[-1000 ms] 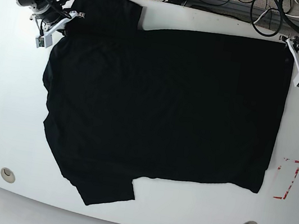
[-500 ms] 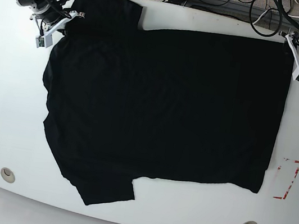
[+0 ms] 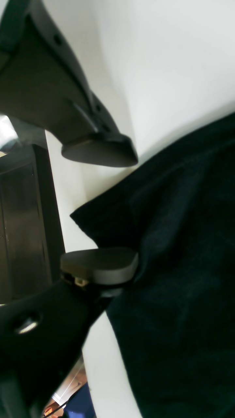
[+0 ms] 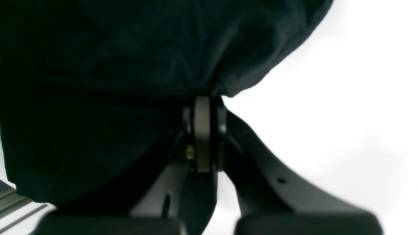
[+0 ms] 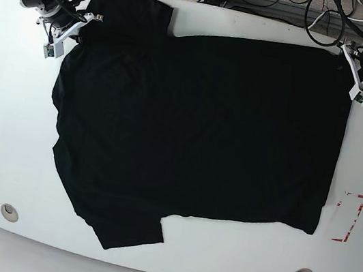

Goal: Layout the t-shirt on the table in an organized manner, then fold the t-shirt properly
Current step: 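Regrasp the black shirt's edge with both grippers and lift it slightly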

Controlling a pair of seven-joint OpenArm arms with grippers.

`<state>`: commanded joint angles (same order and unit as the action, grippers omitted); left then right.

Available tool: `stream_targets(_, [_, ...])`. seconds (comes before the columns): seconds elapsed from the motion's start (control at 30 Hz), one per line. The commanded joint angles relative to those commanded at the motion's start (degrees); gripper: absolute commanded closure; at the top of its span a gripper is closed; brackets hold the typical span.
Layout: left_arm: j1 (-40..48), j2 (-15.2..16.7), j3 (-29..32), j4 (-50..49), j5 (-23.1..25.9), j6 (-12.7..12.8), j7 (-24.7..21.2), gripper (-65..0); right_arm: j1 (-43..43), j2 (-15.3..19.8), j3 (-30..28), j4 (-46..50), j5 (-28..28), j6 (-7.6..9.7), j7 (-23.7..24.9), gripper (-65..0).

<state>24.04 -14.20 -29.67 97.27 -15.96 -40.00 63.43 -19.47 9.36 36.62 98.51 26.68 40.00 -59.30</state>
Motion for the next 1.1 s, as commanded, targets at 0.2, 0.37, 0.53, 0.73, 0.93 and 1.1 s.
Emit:
stream_targets(0.2, [-0.1, 0.0, 0.5, -0.1, 0.0, 0.0, 0.0, -4.4, 0.2, 0.0, 0.0, 0.0, 0.0, 0.0, 0.0, 0.0])
stream_targets(0.37, [-0.1, 0.0, 0.4, 0.4, 0.0, 0.0, 0.0, -3.6, 0.3, 0.0, 0.2, 1.1, 0.0, 0.0, 0.0, 0.0])
stream_targets(0.53, [-0.3, 0.0, 0.4, 4.1, -0.4, 0.0, 0.4, -3.5, -0.1, 0.0, 0.1, 7.2, 0.1, 0.0, -0.3, 0.0])
stream_targets(0.73, [-1.4, 0.0, 0.4, 13.0, -0.4, 0.0, 4.5, -3.5, 0.9, 0.0, 0.3, 13.7, 0.1, 0.0, -4.7, 0.0])
stream_targets(0.93, [-8.6, -0.1, 0.2, 15.6, -0.4, 0.0, 13.6, -3.5, 5.0, 0.1, 0.4, 15.8, 0.1, 0.0, -9.0, 0.0])
stream_targets(1.1, [-13.4, -0.1, -2.2, 15.6, -0.3, 0.0, 15.8, -4.0, 7.2, 1.2, 0.3, 15.8, 0.1, 0.0, -9.1, 0.0])
